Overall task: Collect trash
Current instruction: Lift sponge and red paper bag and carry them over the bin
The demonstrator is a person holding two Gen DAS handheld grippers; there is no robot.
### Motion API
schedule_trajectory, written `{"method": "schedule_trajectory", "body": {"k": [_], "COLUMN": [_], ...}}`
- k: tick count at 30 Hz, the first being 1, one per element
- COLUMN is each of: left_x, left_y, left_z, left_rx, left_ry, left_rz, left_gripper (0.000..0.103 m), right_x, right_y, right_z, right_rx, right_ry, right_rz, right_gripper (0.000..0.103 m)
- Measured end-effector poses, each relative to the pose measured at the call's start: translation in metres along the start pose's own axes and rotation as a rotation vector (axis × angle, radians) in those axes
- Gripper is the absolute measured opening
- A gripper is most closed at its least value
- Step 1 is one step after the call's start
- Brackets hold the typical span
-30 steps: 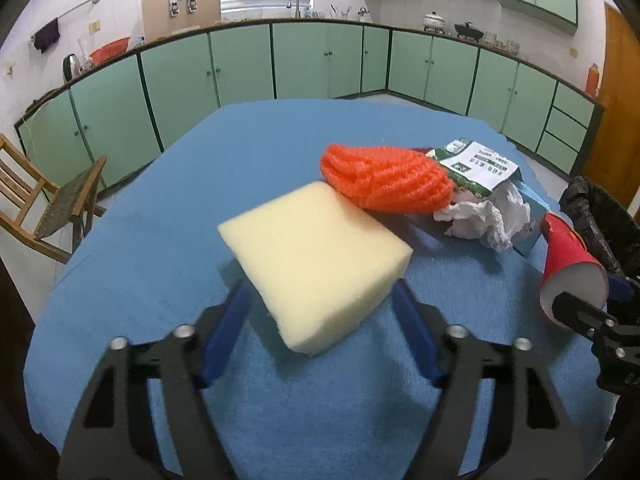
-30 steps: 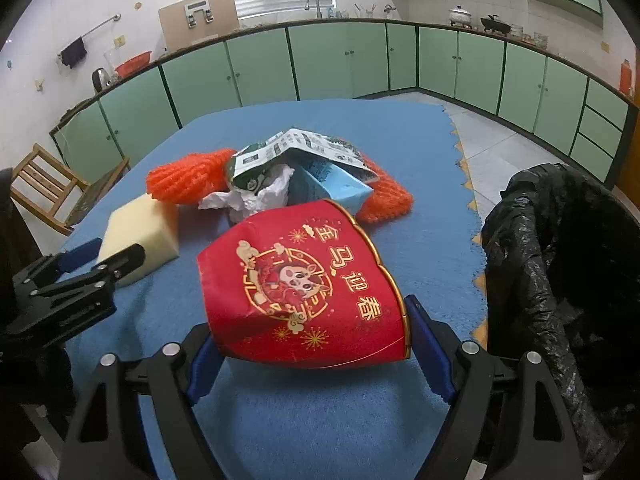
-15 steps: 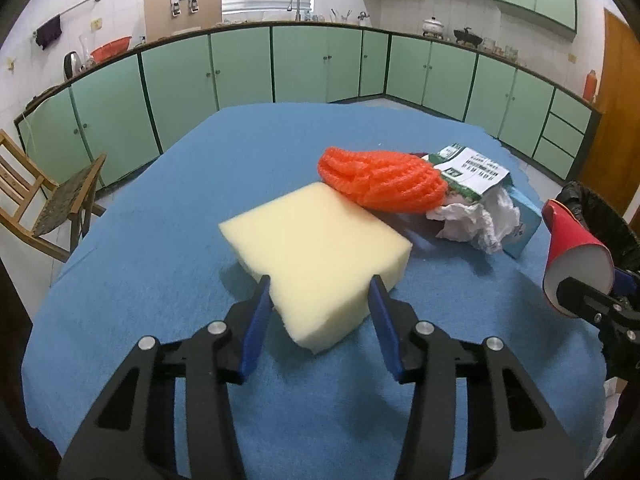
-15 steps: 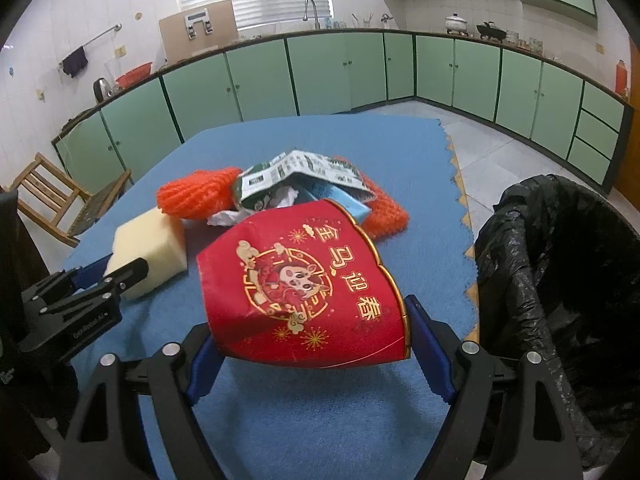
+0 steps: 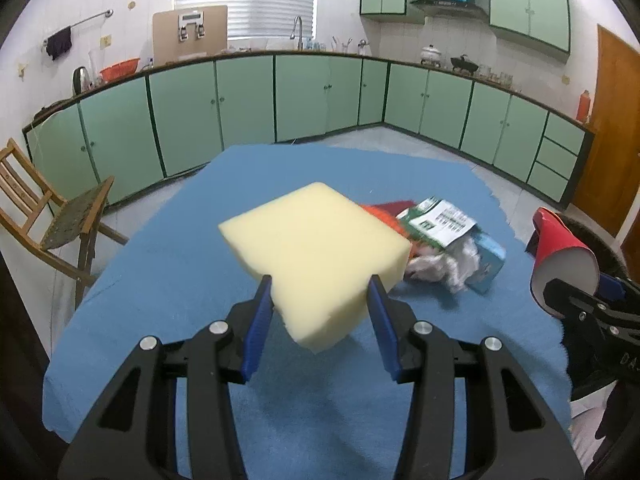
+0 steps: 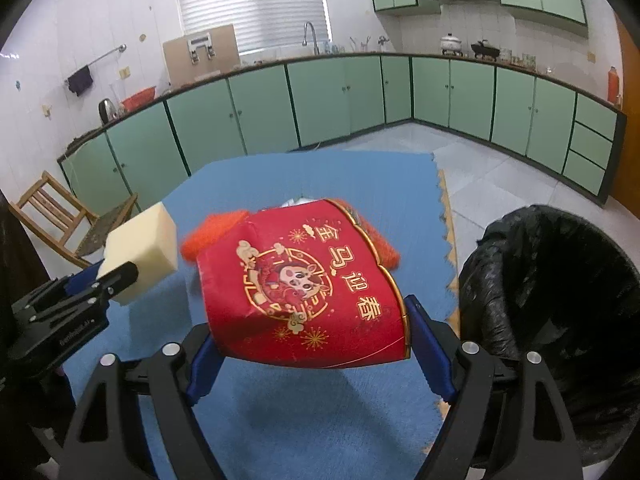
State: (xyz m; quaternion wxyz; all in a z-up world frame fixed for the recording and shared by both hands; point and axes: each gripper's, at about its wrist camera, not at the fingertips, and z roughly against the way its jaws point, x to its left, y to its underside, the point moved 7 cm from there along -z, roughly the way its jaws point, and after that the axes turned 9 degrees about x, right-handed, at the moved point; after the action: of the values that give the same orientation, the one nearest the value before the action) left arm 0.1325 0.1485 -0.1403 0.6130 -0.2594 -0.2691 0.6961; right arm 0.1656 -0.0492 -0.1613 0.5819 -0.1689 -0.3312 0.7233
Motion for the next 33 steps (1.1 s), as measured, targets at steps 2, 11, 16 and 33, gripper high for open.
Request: {"method": "schedule_trajectory", "body": {"k": [2, 11, 16, 33], "left_x": [-0.005, -0.035, -0.060, -0.189], "left_y": [-0.005, -0.026, -0.036, -0.059], "left_z": [0.007, 0.024, 0.029, 0.029], "left_rx": [-0.016, -0.066, -0.085, -0.134], "left_ry": [0.013, 0.068, 0.103, 0.262], "left_rz": [-0.006, -0.041, -0.066, -0.219], "left_gripper": [0.045, 0.045, 0.045, 0.045], "right_x": [-0.002, -0.021, -0.036, -0.133], "right_y": [-0.004, -0.020, -0.025, -0.030], "right_z": [0.009, 0.046, 0.064, 0.113], "right_rx": [-0.018, -0.091, -0.126, -0.202], "right_ry": [0.000, 0.027, 0.052, 0.220], "right_rz": [-0.008, -0.031, -0.044, -0.141], "right_gripper": [0.081, 0.081, 0.081, 0.081]}}
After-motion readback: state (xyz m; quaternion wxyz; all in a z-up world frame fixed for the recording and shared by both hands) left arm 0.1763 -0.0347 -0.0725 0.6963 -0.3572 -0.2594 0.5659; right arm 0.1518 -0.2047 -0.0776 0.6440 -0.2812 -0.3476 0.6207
